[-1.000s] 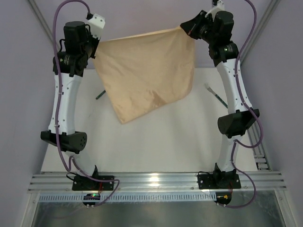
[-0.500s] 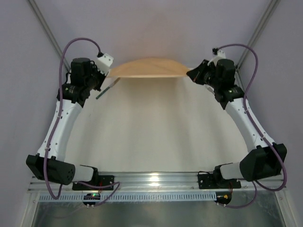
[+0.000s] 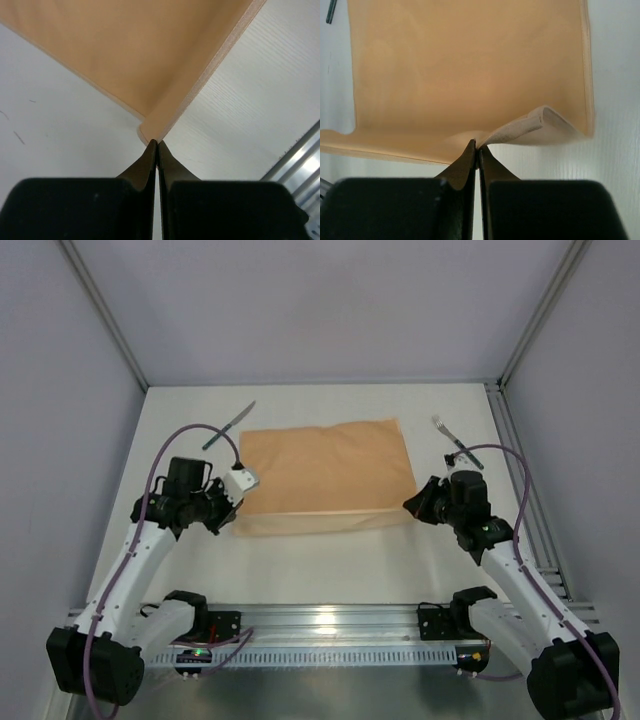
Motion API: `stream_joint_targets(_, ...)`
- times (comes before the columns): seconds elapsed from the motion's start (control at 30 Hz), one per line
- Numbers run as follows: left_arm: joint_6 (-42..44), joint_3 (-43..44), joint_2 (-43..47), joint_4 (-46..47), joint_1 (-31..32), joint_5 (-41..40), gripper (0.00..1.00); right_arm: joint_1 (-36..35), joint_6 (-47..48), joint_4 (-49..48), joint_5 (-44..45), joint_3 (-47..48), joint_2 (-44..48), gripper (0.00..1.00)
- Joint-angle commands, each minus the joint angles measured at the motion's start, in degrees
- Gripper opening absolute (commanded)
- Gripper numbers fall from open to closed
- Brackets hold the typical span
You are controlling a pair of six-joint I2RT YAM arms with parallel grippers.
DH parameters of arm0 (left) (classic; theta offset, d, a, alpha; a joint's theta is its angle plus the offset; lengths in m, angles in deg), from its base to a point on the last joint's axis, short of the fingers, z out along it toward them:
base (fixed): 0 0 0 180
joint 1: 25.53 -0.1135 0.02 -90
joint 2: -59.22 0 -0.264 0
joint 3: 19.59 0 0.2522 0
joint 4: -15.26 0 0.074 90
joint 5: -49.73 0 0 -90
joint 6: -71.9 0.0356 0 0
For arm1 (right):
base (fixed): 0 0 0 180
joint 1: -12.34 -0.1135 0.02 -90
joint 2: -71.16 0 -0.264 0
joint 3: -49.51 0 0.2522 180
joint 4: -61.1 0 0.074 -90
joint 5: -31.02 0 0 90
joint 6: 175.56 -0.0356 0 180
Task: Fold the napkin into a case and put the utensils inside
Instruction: Flatten out the crumpled napkin at the center of the board, then fold and flatten the napkin at the center of the board.
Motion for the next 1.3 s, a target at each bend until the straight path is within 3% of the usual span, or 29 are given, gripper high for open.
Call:
stream_joint_targets(0.0, 3.8, -3.7, 1.6, -8.2, -1.2, -5.0, 0.0, 0.9, -1.2, 4.8, 8.2, -4.2, 5.1, 0.04)
stream_joint_targets(0.17, 4.9, -8.0, 4.5, -12.9, -1.2, -3.9, 0.0, -0.2, -3.9, 7.8, 7.2, -8.7, 9.6, 0.04)
stream_joint_targets(0.3, 1.3, -8.7, 3.9, -6.9, -1.2, -6.9, 0.0, -0.4, -4.0, 5.8, 7.6, -7.5, 7.3, 0.04)
stream_joint_targets(0.4, -4.4, -6.0, 0.0, 0.6, -1.2, -11.5, 0.0, -0.4, -2.3, 3.2, 7.6, -1.8, -0.4, 0.04)
stream_joint_targets(0.57, -7.0, 0.5, -9.5, 0.1, -1.2, -8.0, 0.0, -0.4, -0.4, -0.7, 6.4, 7.1, -16.8, 0.04)
stream_joint_targets(0.67, -8.3, 1.3, -10.4, 0.9, -1.2, -7.5, 0.0, -0.4, -0.2, -2.6, 5.9, 6.4, -18.8, 0.04)
stream_joint_targets(0.8, -11.3, 2.2, -9.7, 3.9, -1.2, -13.6, 0.0, -0.4, 0.4, -3.4, 5.2, 8.1, -21.5, 0.04)
stream_joint_targets(1.03, -16.1, 6.0, -19.0, 10.1, -1.8, -24.3, 0.0, -0.5, -0.4, -7.1, 8.2, 19.8, -32.8, 0.04)
stream_joint_targets(1.27, -16.2, 9.6, -27.8, 16.7, -1.9, -26.3, 0.0, -0.4, -1.0, -7.4, 8.2, 30.1, -47.1, 0.04)
